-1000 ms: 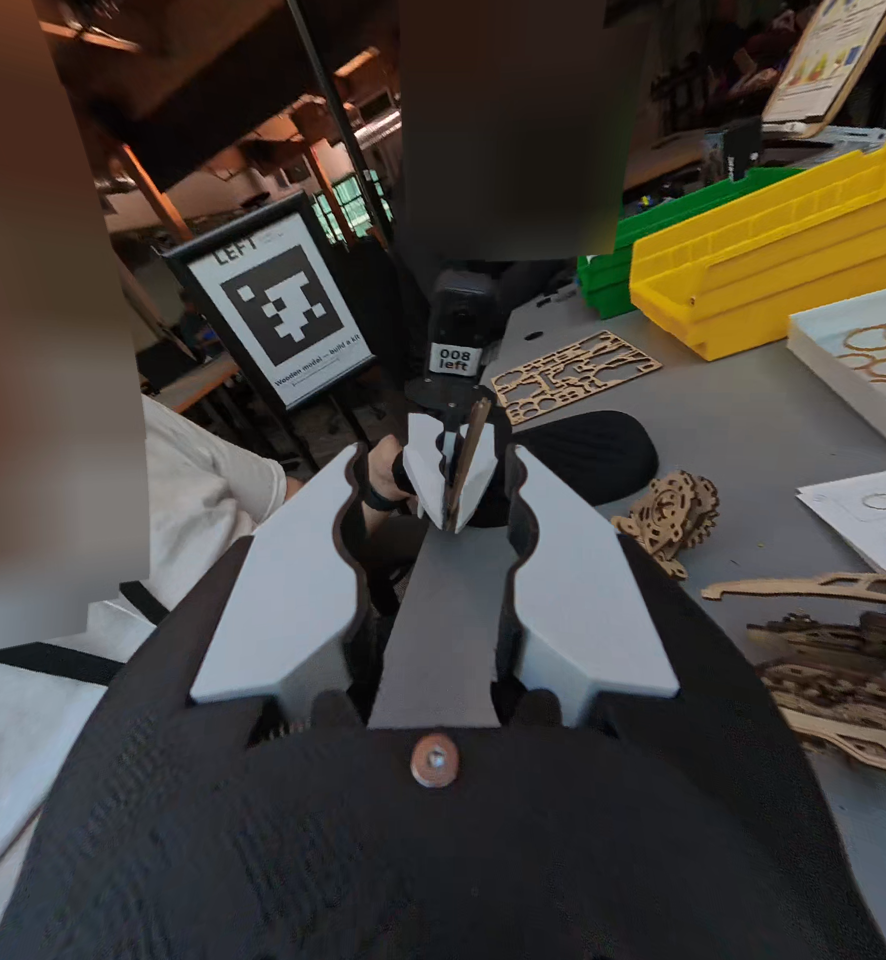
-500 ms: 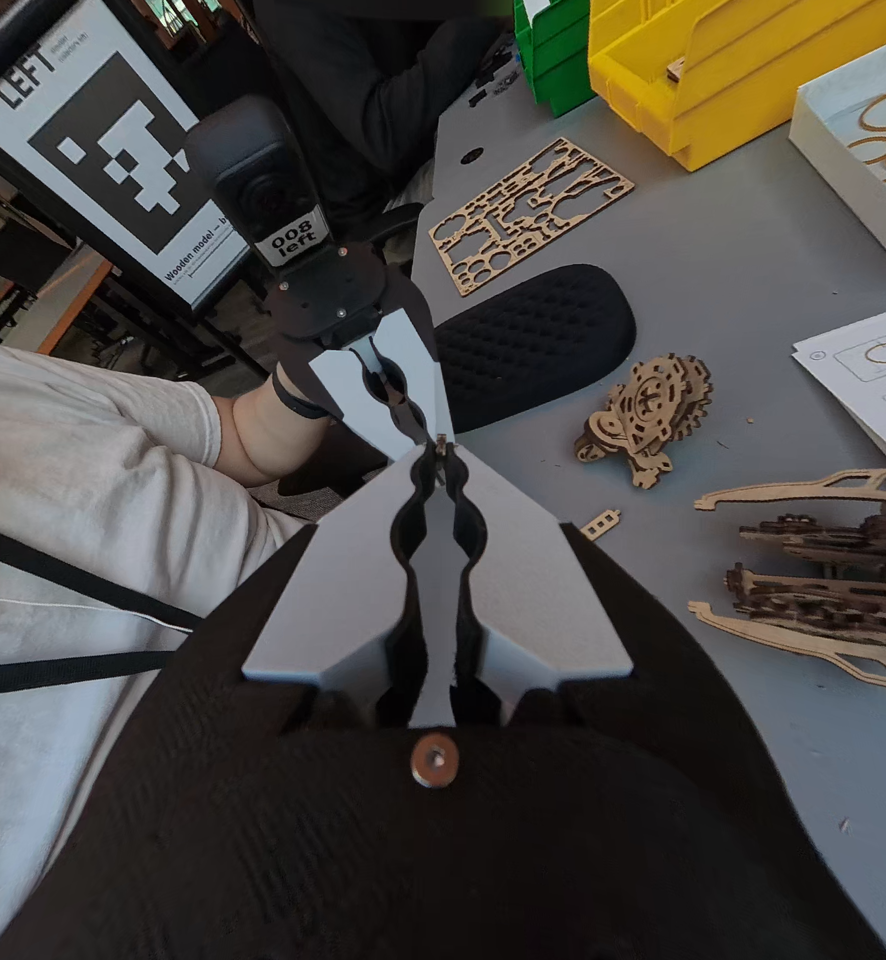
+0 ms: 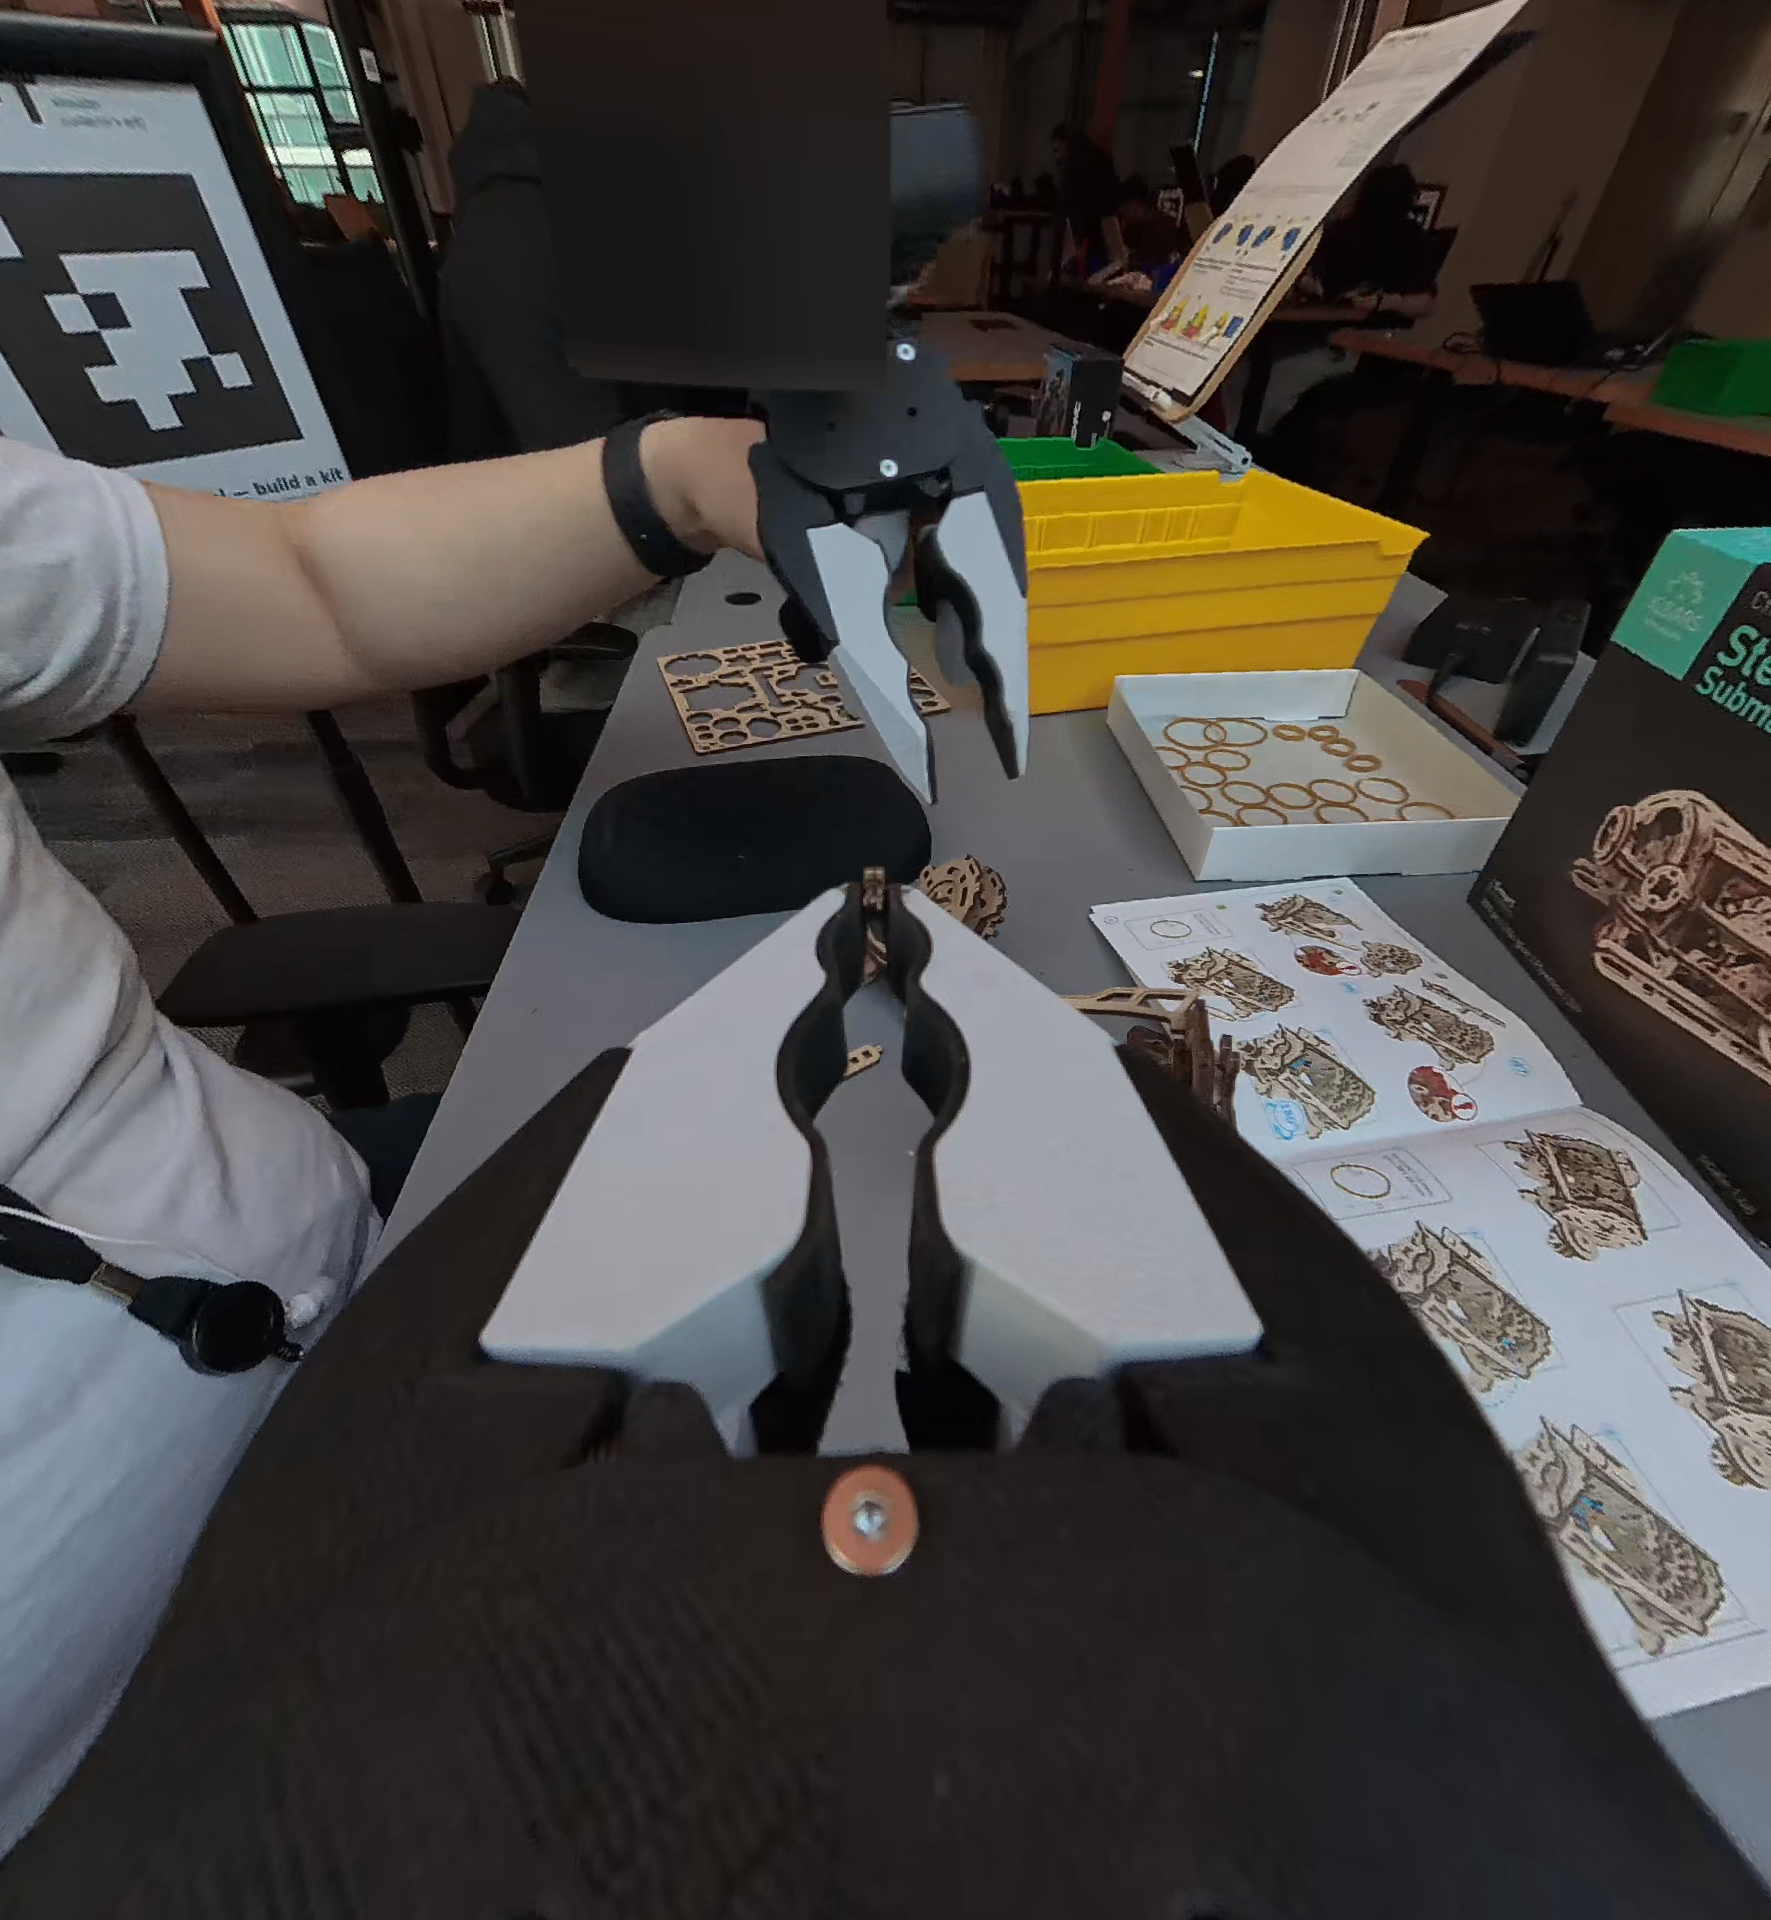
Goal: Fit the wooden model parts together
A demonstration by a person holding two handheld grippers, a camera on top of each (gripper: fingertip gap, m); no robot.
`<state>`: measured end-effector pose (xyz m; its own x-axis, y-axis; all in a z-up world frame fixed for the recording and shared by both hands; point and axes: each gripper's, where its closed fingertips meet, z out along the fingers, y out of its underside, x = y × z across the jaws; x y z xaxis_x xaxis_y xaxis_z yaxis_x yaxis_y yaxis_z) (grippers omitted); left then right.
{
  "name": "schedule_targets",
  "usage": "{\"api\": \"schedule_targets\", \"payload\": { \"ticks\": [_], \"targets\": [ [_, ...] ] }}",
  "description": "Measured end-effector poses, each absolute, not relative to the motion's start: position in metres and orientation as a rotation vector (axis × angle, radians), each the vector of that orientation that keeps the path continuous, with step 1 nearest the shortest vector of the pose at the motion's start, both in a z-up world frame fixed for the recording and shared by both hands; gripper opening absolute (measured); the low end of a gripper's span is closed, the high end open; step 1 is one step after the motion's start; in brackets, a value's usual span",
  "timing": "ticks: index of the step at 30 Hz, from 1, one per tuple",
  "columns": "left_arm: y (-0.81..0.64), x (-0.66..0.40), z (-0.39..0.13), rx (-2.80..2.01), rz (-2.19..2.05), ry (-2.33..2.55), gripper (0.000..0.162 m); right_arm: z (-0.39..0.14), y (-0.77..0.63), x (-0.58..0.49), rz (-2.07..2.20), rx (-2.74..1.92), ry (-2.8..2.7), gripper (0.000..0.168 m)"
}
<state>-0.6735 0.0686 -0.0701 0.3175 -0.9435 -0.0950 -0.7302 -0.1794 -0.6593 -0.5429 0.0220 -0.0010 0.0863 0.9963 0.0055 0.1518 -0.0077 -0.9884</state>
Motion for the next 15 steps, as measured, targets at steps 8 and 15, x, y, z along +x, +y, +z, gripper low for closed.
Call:
{"api": "schedule_targets", "payload": {
  "ticks": [8,15],
  "targets": [
    [0.08,-0.68,-0.124,-2.247,-0.691,1.723,0.055,-0.009,0.018,-0.528,1.138,-1.309,-1.211,0.002],
    [0.067,-0.675,-0.14,-2.311,-0.837,1.849,0.028,-0.023,0.025,-0.531,1.143,-1.402,-1.213,0.001]
  ]
}}
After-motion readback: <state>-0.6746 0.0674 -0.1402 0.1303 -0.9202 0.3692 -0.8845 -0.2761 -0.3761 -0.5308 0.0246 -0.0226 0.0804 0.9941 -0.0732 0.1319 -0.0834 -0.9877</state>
